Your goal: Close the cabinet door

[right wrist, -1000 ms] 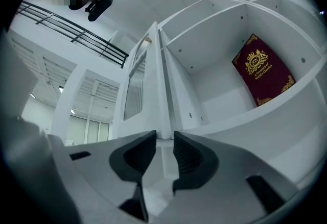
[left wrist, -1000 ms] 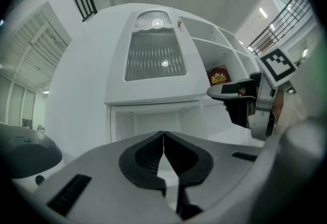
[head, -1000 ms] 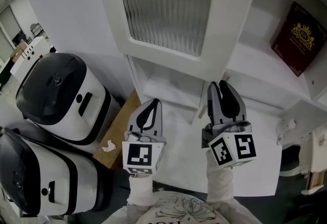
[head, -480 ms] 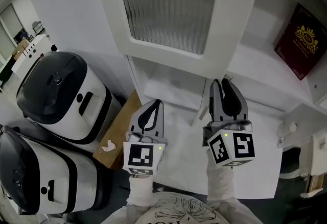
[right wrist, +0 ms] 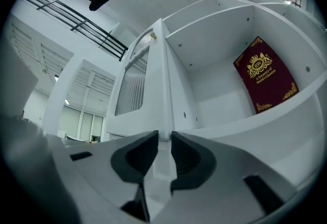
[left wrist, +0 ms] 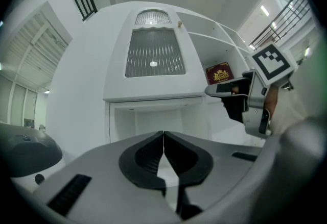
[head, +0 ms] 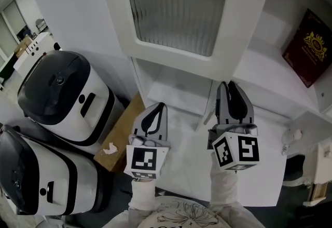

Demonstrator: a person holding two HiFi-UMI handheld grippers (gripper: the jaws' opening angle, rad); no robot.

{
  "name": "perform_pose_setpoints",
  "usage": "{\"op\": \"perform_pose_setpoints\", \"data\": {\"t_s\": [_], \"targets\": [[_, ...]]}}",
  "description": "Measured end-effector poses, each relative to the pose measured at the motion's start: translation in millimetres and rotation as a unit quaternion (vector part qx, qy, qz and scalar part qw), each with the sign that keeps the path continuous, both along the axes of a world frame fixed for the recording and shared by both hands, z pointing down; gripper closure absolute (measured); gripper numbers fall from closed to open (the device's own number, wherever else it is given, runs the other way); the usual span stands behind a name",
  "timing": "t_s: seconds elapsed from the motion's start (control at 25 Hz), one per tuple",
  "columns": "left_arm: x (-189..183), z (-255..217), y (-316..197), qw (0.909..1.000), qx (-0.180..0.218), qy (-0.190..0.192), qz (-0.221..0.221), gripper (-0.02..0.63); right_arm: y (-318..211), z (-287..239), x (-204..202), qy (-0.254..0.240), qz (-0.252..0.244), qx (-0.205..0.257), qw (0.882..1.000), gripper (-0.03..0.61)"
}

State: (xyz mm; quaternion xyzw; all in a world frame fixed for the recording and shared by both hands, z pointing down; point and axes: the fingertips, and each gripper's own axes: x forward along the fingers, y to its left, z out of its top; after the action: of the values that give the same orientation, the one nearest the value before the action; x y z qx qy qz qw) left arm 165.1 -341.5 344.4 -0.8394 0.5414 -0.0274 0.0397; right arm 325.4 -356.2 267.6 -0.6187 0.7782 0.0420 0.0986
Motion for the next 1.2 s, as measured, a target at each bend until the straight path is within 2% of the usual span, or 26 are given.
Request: {"op": "perform_pose_setpoints", "data": {"t_s": [0.92,1.2], "targets": [[-17,4,4,0.9995,-0.003,0.01,-0.031,0.609,-6,0,2,-0.012,0.01,0.002,1.0,0.503],[-29,5,15,0.9991,-0.004,0.01,-0.04,0.609,5,11,-5,0.006,0.006,0.004,1.0,0.503]]}}
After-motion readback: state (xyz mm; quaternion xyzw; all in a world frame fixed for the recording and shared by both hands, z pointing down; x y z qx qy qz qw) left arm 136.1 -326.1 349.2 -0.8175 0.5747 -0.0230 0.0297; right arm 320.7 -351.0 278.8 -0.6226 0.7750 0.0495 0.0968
